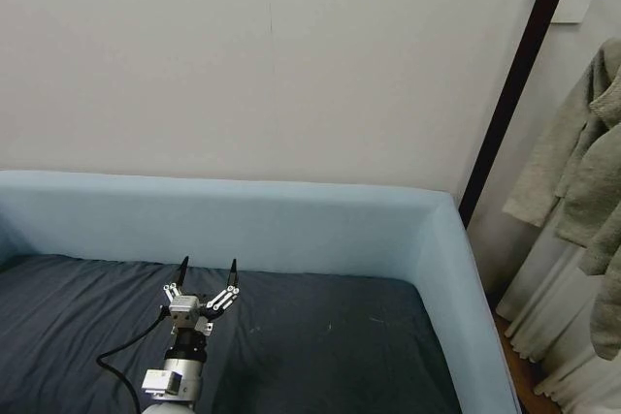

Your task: Pick up the clothes from the sofa and hang them on the clothes hanger.

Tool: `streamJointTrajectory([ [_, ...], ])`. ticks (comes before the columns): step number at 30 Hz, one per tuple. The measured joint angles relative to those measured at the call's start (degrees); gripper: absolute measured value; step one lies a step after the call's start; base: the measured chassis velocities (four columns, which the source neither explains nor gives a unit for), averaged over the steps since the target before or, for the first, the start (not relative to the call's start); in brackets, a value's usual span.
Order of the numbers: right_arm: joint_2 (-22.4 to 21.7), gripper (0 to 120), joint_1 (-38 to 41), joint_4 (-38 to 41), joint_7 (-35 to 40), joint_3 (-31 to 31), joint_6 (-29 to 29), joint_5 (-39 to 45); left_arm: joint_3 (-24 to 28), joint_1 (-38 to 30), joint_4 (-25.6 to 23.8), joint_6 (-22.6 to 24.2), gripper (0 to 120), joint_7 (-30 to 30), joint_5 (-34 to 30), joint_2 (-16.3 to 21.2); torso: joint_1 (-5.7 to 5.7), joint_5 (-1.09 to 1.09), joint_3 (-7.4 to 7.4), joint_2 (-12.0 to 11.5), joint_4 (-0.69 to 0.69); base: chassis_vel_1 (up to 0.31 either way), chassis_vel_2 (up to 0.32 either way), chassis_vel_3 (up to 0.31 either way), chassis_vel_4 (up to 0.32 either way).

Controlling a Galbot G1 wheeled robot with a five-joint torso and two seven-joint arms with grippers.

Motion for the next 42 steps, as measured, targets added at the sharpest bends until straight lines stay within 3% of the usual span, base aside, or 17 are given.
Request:
streamJointTrajectory([
  [2,-0.4,5,2.3,-1.6,-1.2,-1.9,0.7,-0.7,-0.1,-0.1,0.1,0.1,100,0.0,-0.2,0.3,0.0,0.0,-0.01,0.0,-0.01,0.0,0.0,0.0,0.0],
  [6,0.0,5,12.9,-7.4,-5.4,-11.9,3.6,-5.3,-0.4,-0.2,0.8,0.1,100,0.0,-0.4,0.3,0.0,0.0,0.0,0.0,0.04,0.0,0.0,0.0,0.0],
  [11,1.8,5,18.9,-8.3,-7.4,-18.9,4.2,-6.0,0.2,-1.1,1.7,0.6,100,0.0,-0.7,0.0,0.0,0.0,0.0,0.0,0.04,0.0,0.0,0.0,0.0],
  [17,3.6,5,24.3,-8.8,-7.5,-24.1,4.1,-5.7,1.1,-2.0,2.4,1.2,100,0.1,-0.8,-0.3,0.0,0.04,0.0,0.0,0.02,0.0,0.0,0.0,0.0],
  [24,5.1,5,38.3,-14.0,-6.7,-35.6,3.7,-6.6,1.5,-1.7,3.4,1.2,100,0.2,-0.6,-1.0,0.01,0.0,0.0,0.0,0.02,0.0,0.0,0.0,0.0],
  [31,10.2,5,51.0,-18.9,1.1,-45.4,-0.6,-0.6,1.0,-1.3,3.6,0.9,100,0.3,-0.3,-1.4,0.0,0.01,0.0,0.0,0.02,0.0,0.0,0.0,0.0],
  [42,18.7,5,62.9,-25.8,12.9,-53.2,-0.6,5.9,0.1,-0.3,2.8,0.1,100,0.3,-0.1,-1.6,0.01,0.0,0.0,0.0,0.03,0.0,0.0,0.0,0.0],
])
